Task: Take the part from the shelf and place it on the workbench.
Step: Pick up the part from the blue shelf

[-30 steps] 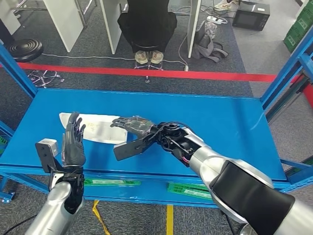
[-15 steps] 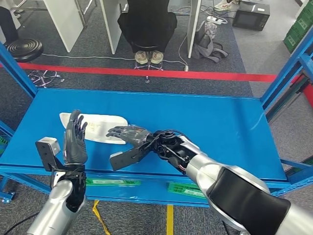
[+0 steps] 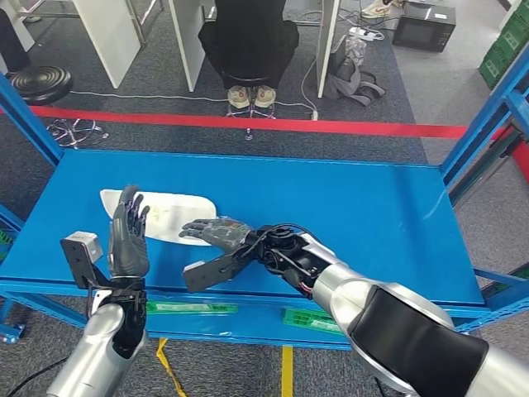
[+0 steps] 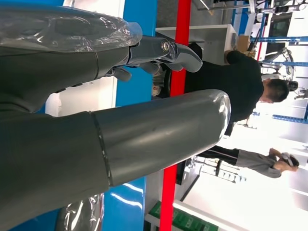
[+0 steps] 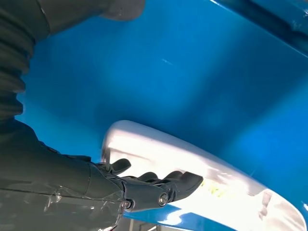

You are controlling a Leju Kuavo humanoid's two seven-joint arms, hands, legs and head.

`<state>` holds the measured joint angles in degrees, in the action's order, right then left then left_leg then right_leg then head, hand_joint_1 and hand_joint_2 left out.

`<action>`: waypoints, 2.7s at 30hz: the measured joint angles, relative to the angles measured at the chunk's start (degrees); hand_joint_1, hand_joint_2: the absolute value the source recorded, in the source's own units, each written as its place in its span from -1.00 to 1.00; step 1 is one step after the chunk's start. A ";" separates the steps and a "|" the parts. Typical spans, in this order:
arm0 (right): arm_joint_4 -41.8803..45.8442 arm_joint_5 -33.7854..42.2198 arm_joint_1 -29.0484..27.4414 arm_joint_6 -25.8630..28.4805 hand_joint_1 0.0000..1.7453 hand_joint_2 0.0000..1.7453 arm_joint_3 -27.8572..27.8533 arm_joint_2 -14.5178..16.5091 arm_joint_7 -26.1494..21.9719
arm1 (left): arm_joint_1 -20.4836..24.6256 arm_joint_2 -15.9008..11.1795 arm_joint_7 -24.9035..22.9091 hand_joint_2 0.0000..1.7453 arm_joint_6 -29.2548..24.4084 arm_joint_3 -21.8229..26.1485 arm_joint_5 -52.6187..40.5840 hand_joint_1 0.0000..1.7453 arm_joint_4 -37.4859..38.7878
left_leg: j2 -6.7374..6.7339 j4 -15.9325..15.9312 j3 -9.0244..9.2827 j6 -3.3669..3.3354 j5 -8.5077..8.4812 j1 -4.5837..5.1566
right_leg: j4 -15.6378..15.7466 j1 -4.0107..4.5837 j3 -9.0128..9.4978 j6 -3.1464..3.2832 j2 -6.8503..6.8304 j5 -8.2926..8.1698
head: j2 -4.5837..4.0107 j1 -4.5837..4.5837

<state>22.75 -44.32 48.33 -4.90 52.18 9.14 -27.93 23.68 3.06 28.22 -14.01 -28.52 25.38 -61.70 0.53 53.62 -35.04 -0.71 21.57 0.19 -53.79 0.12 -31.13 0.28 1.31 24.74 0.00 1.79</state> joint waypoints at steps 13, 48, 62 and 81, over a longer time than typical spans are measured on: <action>-0.34 1.23 0.45 -2.22 1.00 1.00 0.06 0.00 0.51 | 0.01 -0.04 0.04 -1.00 0.77 0.00 0.03 -1.00 0.13 | 0.00 0.00 0.01 0.00 0.00 0.00 | 0.00 0.00 0.01 0.00 0.00 0.00 | 0.00 0.01; -0.34 3.36 1.15 -2.16 1.00 1.00 -0.07 0.00 1.45 | -0.08 -0.16 -0.37 -1.00 -0.06 0.00 0.17 -1.00 0.10 | -0.01 0.00 0.11 0.00 0.00 0.00 | 0.00 0.00 0.11 0.00 0.00 0.00 | 0.00 -0.02; 3.27 34.97 0.51 -5.93 1.00 1.00 -11.24 -4.91 7.24 | -3.87 -3.05 -3.29 -1.00 -4.13 1.03 -1.42 -1.00 -5.63 | 0.02 0.00 0.14 0.00 0.00 0.03 | 0.00 0.00 0.16 0.00 -0.03 0.00 | 0.00 0.00; 39.44 65.01 -17.88 3.12 1.00 1.00 -28.22 -15.57 20.55 | -8.30 -5.27 -5.90 -1.00 -4.00 4.58 -3.73 -1.00 -14.27 | 0.04 0.01 0.13 0.05 0.05 0.01 | 0.01 -0.01 0.12 0.01 -0.04 0.03 | 0.00 0.00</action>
<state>62.19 20.69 30.45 -1.78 23.97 -6.44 -7.38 15.38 -2.21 22.32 -18.02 -23.94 21.64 -75.97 0.57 53.63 -34.90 -0.65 21.61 0.19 -53.78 0.12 -31.01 0.29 1.27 24.77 0.00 1.79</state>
